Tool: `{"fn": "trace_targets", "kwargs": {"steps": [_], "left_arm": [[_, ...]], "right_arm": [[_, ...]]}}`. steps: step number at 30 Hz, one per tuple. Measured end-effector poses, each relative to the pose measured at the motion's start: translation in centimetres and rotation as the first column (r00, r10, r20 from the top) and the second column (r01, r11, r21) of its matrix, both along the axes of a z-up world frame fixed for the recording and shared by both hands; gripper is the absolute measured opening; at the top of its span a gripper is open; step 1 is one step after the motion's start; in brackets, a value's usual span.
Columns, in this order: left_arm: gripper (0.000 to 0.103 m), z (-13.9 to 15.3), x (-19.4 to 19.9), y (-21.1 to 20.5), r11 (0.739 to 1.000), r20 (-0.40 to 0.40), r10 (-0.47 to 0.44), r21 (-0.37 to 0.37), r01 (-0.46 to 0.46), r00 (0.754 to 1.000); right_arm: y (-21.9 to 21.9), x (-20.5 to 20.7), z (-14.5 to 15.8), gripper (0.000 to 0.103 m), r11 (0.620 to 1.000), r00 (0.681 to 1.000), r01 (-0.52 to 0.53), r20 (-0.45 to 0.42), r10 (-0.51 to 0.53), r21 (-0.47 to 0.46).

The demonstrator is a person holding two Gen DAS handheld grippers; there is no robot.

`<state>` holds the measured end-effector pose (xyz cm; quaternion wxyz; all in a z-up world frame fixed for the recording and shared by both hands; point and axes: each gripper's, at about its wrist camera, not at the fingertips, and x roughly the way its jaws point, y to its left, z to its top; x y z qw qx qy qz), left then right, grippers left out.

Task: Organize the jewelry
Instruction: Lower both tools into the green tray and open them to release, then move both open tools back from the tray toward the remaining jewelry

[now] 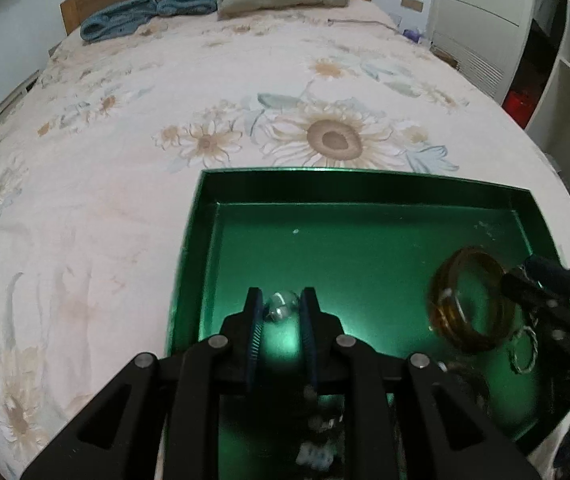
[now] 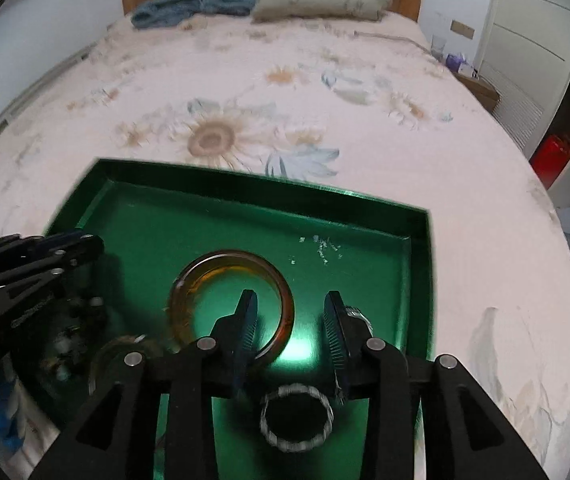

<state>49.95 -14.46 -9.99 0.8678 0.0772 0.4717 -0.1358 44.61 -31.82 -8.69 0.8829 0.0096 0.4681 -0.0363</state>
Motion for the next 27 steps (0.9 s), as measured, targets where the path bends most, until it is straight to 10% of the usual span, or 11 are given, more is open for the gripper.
{"fn": "trace_targets", "kwargs": {"steps": [14,27], "left_arm": [[0.033,13.5,-19.2,7.8,0.998,0.304,-0.007,-0.054,0.024,0.953],[0.045,13.9,-37.4,13.5,0.999,0.372,0.029,-0.038,-0.015,0.928]], "right_arm": [[5.1,-20.4,12.8,0.065,0.997,0.954,-0.046,0.295,0.062,-0.061],[11.8,-40.3,13.3,0.079,0.98,0.931,0.059,0.365,0.016,-0.192]]}}
